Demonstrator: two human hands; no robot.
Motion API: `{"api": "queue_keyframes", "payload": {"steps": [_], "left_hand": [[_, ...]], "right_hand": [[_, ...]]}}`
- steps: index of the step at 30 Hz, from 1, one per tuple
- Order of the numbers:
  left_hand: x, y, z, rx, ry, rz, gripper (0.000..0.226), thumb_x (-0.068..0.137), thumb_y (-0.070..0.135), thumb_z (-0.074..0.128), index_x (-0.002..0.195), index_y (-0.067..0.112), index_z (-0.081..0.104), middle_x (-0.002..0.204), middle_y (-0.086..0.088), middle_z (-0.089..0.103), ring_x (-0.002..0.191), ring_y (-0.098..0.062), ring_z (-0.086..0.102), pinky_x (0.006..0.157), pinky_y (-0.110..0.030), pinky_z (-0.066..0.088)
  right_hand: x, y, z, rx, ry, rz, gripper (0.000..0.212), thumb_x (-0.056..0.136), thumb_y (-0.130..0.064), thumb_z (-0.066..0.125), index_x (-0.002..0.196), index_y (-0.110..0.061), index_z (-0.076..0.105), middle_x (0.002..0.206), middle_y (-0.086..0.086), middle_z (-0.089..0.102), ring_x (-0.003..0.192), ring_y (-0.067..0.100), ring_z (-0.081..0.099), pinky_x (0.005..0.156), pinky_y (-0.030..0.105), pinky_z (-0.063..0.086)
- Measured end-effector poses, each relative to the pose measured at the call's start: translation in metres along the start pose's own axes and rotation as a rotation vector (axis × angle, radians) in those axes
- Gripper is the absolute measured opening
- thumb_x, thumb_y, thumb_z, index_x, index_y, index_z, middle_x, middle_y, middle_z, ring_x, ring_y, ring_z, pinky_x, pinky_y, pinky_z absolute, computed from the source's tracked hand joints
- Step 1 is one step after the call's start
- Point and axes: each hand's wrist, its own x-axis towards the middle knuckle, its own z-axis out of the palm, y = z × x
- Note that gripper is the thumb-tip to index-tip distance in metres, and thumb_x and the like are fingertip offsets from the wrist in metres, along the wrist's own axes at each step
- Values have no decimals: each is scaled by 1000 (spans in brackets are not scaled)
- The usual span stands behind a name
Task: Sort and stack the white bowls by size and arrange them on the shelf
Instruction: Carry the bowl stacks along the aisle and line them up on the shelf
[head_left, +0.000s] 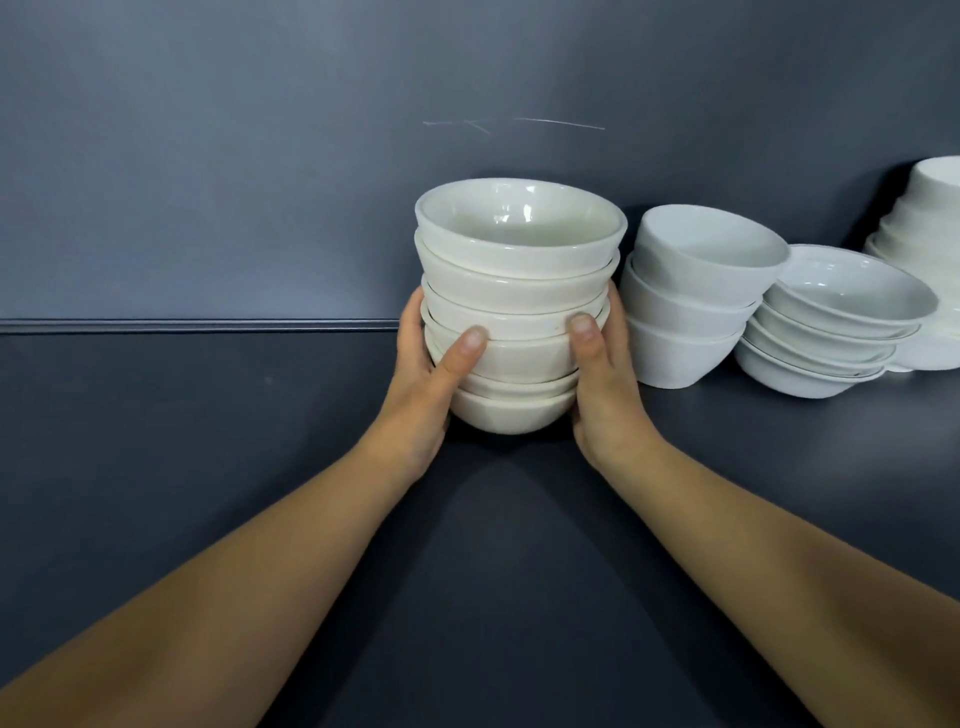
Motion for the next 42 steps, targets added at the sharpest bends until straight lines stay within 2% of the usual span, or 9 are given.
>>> {"api": "queue_keyframes", "payload": {"steps": [3, 8, 12, 15, 23, 28, 34, 38, 42], "left_hand": [[-1, 3, 1, 12, 6, 19, 102, 56, 62, 76, 138, 19, 32, 138, -1, 49, 128, -16, 47, 110, -42, 35], [-15, 26, 1, 28, 35, 59, 92, 67, 57, 72, 140, 17, 32, 140, -6, 47, 129, -21, 46, 108, -46, 36], [-40, 67, -6, 53, 100, 137, 91, 70, 56, 69, 142, 15, 30, 141, -7, 47, 129, -22, 46, 109, -47, 35], [-64, 102, -20, 80, 126, 206, 90, 72, 55, 68, 142, 15, 31, 142, -10, 45, 130, -26, 44, 109, -53, 31], [-188, 199, -86, 249, 322, 343, 87, 73, 60, 65, 141, 14, 35, 139, -9, 49, 128, -26, 46, 107, -54, 33], [-300, 254, -148, 331, 485, 356, 91, 65, 62, 70, 138, 16, 39, 134, -7, 55, 124, -23, 51, 102, -50, 40], [-426, 305, -210, 428, 652, 346, 95, 66, 62, 69, 140, 12, 36, 137, -10, 51, 127, -25, 48, 106, -46, 38], [-483, 326, -238, 451, 766, 334, 93, 64, 64, 69, 138, 15, 41, 133, -6, 56, 123, -23, 52, 99, -40, 45], [-524, 341, -269, 485, 873, 334, 87, 63, 63, 70, 132, 17, 48, 129, -7, 59, 120, -23, 54, 99, -45, 44]], "right_hand": [[2, 2, 1, 59, 2, 0, 78, 61, -66, 69, 127, -34, 42, 128, -11, 54, 124, 10, 48, 107, 38, 37], [0, -17, 15, 130, -63, -11, 59, 73, -44, 62, 126, -26, 45, 127, -3, 56, 120, 14, 52, 106, 43, 39], [-11, -56, 43, 229, -165, -42, 84, 63, -54, 73, 132, -16, 42, 125, 0, 59, 117, 15, 56, 99, 35, 46], [-24, -85, 74, 288, -230, -46, 91, 57, -56, 74, 132, -16, 41, 124, 1, 60, 115, 15, 58, 94, 32, 48], [-92, -134, 204, 452, -442, -103, 54, 61, -43, 67, 112, -30, 54, 106, -10, 67, 100, 6, 64, 80, 22, 52], [-172, -146, 313, 595, -557, -50, 49, 61, -41, 67, 108, -28, 56, 103, -7, 68, 96, 8, 64, 77, 23, 53], [-265, -156, 428, 695, -747, 91, 46, 60, -43, 68, 104, -37, 57, 101, -12, 69, 93, 5, 66, 72, 23, 54], [-308, -161, 484, 697, -829, 170, 44, 62, -38, 72, 103, -35, 58, 101, -9, 70, 94, 8, 66, 75, 27, 55], [-338, -161, 537, 708, -890, 205, 58, 58, -45, 67, 113, -28, 55, 109, -4, 68, 101, 13, 64, 88, 35, 53]]}}
